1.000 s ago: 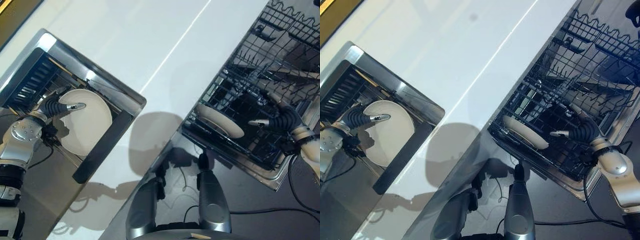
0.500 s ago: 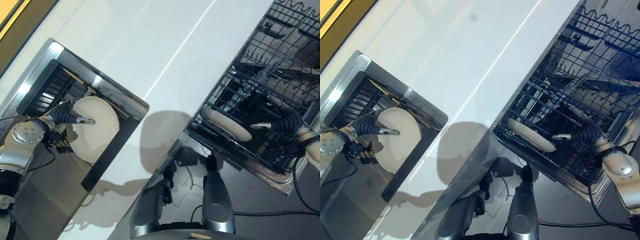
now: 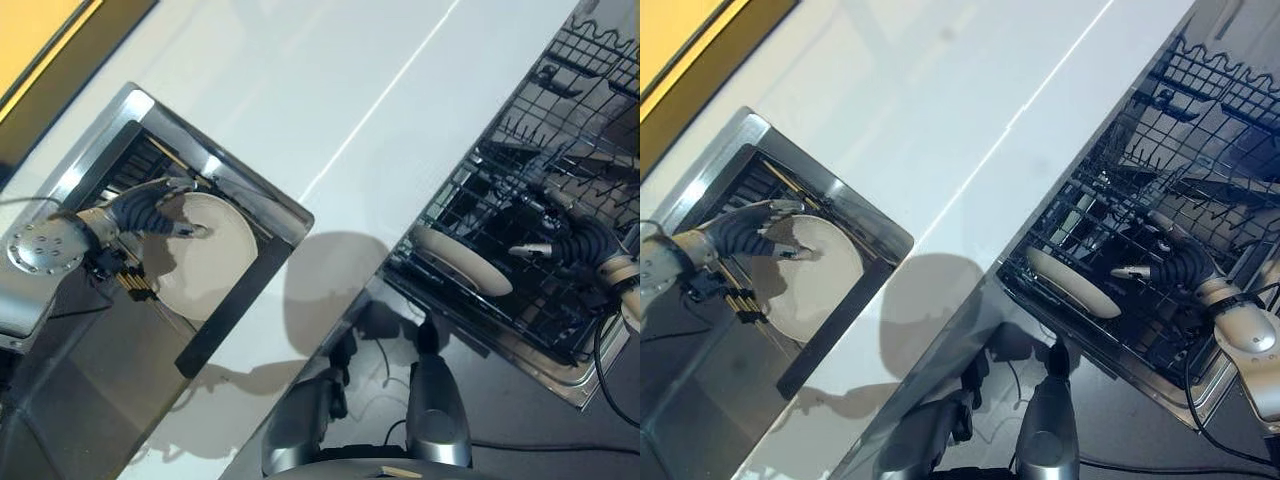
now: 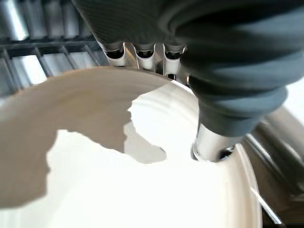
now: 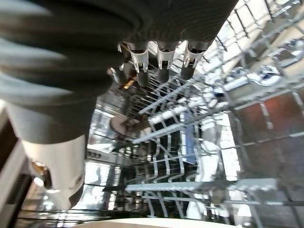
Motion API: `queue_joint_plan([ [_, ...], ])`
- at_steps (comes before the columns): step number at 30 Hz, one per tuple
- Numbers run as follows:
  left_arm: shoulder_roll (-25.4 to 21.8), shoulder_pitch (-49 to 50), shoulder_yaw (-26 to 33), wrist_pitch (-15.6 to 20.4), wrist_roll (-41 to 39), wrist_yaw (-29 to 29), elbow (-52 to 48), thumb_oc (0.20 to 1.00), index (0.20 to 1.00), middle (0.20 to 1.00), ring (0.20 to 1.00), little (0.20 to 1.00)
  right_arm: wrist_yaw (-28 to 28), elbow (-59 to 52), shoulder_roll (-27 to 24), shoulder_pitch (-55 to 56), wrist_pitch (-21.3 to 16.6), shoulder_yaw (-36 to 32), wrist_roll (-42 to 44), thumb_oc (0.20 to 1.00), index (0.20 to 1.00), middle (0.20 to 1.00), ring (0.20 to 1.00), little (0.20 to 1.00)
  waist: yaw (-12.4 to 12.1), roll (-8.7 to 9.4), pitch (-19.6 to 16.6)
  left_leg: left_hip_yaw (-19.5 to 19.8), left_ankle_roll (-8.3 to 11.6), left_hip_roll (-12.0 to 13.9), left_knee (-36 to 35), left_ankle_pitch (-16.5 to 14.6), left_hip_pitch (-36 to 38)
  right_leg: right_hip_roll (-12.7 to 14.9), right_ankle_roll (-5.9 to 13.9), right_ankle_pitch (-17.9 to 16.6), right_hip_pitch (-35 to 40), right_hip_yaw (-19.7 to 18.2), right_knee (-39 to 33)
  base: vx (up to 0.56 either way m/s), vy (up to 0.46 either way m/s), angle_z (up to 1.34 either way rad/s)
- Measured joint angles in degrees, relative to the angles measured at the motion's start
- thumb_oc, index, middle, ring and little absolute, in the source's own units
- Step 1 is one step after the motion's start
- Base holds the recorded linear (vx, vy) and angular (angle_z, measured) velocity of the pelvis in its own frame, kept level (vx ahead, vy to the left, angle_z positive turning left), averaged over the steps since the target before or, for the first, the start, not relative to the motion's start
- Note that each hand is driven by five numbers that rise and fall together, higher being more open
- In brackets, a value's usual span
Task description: Pick up plates and place into dishwasher.
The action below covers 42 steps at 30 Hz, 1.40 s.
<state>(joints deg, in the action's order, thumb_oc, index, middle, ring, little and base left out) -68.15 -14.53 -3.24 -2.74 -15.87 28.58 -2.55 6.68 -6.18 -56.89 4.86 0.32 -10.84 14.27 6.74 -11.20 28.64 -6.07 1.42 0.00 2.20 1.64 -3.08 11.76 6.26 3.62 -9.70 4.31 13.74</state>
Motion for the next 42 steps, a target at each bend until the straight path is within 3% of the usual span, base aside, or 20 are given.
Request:
queue_joint_plan([
  [7, 1.6, 3.1, 0.1, 2.3, -1.1, 2.4, -5.5, 0.2, 0.2, 0.2, 0.2, 0.2, 0.3, -0.2, -1.5, 3.4, 0.0, -1.2, 0.7, 1.0, 1.0, 1.0, 1.0, 1.0, 0.4, -4.03, -2.8, 0.0, 0.1, 0.1, -0.4, 0.1, 0.6, -0.2, -0.08, 0.1, 0.4, 0.2, 0.1, 0.02, -0.046, -0.01],
  [17, 2.3, 5.9, 2.4, 2.3, -1.1, 3.6, -7.5, 0.2, 0.2, 0.2, 0.2, 0.2, 0.6, -0.4, -2.0, 4.6, 0.0, -2.8, 1.2, 1.0, 1.0, 1.0, 1.0, 1.0, 0.1, -3.97, -3.1, 0.1, 0.11, 0.0, -0.3, 0.1, 0.7, -0.1, -0.08, 0.4, 0.4, 0.3, 0.6, 0.01, -0.014, 0.0],
  [24, 2.3, 9.1, 4.8, 2.5, -1.2, 3.5, -7.9, 0.2, 0.2, 0.2, 0.2, 0.2, 0.5, -0.4, -2.3, 5.7, 0.0, -2.9, 2.3, 1.0, 1.0, 1.0, 1.0, 1.0, 0.1, -2.88, -4.9, 0.1, 0.11, 0.1, -0.3, 0.1, 0.7, -0.2, -0.1, 0.4, 0.3, 0.2, 0.4, -0.01, -0.008, 0.0],
  [28, 2.5, 11.6, 5.0, 2.5, -1.0, -1.7, -8.7, 0.2, 0.2, 0.2, 0.2, 0.2, 0.4, -0.6, -2.3, 6.7, -0.1, -2.9, 2.3, 1.0, 1.0, 1.0, 1.0, 1.0, -0.1, -2.69, -6.3, 0.1, 0.11, 0.2, -0.4, 0.1, 0.7, -0.3, -0.11, 0.4, 0.4, 0.3, 0.2, -0.03, -0.042, 0.0],
  [32, 7.0, 16.5, 8.9, 2.7, 0.1, -10.9, -9.7, 0.2, 0.2, 0.2, 0.2, 0.2, 0.4, -0.7, -0.6, 8.3, -0.3, -3.3, 2.2, 1.0, 1.0, 1.0, 1.0, 1.0, -1.3, -2.38, -7.4, 0.2, 0.13, 0.3, -0.5, 0.1, 0.8, -0.4, -0.17, 0.4, 0.6, 0.5, 0.1, -0.05, -0.053, 0.02],
  [37, 14.1, 22.7, 17.9, 8.0, 6.9, -21.3, -9.8, 0.2, 0.2, 0.2, 0.2, 0.2, 0.4, -0.7, 5.3, 11.8, -2.6, -5.2, 1.4, 1.0, 1.0, 1.0, 1.0, 1.0, -3.2, -0.76, -10.3, 1.5, 0.29, 0.5, -0.7, 0.1, 0.8, -0.4, -0.24, 0.5, 1.7, 2.0, -0.8, -0.04, -0.093, 0.12],
  [42, 16.5, 25.3, 23.2, 13.1, 13.4, -29.9, -9.9, 0.2, 0.2, 0.2, 0.2, 0.2, 0.4, -0.7, 9.5, 12.4, -3.8, -5.2, 0.3, 1.0, 1.0, 1.0, 1.0, 1.0, -5.2, 1.89, -13.4, 2.7, 0.46, 0.7, -0.8, 0.0, 1.0, -0.5, -0.29, 0.8, 2.9, 3.4, -1.5, -0.03, -0.098, 0.12],
])
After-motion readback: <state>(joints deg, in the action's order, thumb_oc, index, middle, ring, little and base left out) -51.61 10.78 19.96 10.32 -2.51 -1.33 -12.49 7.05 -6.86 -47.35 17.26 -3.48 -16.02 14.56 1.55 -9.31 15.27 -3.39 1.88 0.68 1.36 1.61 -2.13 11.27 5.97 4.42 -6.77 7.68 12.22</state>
